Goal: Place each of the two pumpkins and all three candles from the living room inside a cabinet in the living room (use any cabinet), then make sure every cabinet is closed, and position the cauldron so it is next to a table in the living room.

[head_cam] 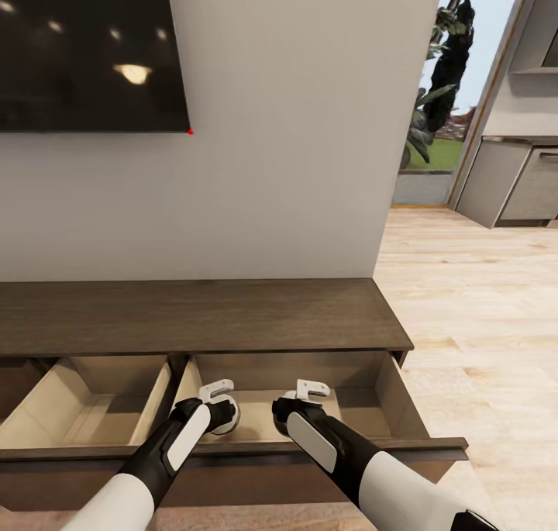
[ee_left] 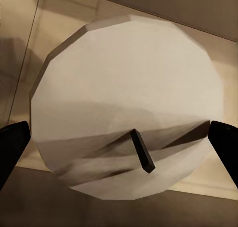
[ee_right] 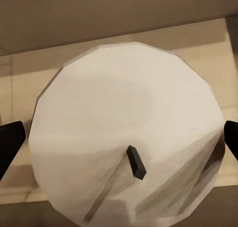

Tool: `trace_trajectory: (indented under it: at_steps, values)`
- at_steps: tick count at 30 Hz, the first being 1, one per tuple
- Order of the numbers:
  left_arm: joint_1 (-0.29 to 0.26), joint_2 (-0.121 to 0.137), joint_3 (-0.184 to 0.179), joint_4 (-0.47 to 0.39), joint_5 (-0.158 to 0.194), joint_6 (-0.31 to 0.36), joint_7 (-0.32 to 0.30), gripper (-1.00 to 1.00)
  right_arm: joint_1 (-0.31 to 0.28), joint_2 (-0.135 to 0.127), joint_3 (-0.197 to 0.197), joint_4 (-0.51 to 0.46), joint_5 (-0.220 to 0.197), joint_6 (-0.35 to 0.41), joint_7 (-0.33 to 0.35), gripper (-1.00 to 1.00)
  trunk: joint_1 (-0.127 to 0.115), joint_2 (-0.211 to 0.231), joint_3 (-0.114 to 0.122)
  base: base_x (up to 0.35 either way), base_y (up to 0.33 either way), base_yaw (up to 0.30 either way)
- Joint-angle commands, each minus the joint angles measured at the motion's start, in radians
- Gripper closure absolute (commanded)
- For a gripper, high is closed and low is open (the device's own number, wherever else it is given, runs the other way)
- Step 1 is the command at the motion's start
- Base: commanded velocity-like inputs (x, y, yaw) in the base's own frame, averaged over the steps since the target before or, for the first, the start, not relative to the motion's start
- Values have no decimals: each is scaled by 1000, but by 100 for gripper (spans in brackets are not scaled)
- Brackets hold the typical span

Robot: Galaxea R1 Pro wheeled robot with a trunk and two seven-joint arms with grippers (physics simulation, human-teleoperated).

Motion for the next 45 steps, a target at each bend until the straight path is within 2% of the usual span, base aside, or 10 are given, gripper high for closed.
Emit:
trace_trajectory:
  at_steps: [1, 3, 4, 21, 30, 36, 45]
  values:
    - [-1, 1, -3, -2, 10, 1, 10, 100, -1, -1, 4, -1, -3, 3, -7, -100, 0, 0, -1, 0, 0, 0]
    - [-1, 1, -3, -2, 10, 1, 10, 100, -1, -1, 4, -1, -3, 3, -7, -100, 0, 0, -1, 0, 0, 0]
    - [-1, 1, -3, -2, 10, 1, 10, -100, -1, -1, 4, -1, -3, 3, -7, -100, 0, 0, -1, 0, 0, 0]
    - [-1, 1, 3, -2, 10, 1, 11, -100, -1, -1, 4, 0, -3, 3, -7, -100, 0, 0, -1, 0, 0, 0]
    - [-1, 5, 6, -4, 10, 3, 6, -100, -2, -1, 4, 0, -3, 3, -7, -100, -4, 2, 34, 0, 0, 0]
    - [-1, 22, 8, -12, 22, 10, 3, -100, -1, -1, 4, 0, -3, 3, -7, -100, -7, 3, 57, 0, 0, 0]
    - [-1, 24, 9, -22, 23, 15, 8, -100, -1, -1, 4, 0, -3, 3, -7, -100, -11, 5, 92, 0, 0, 0]
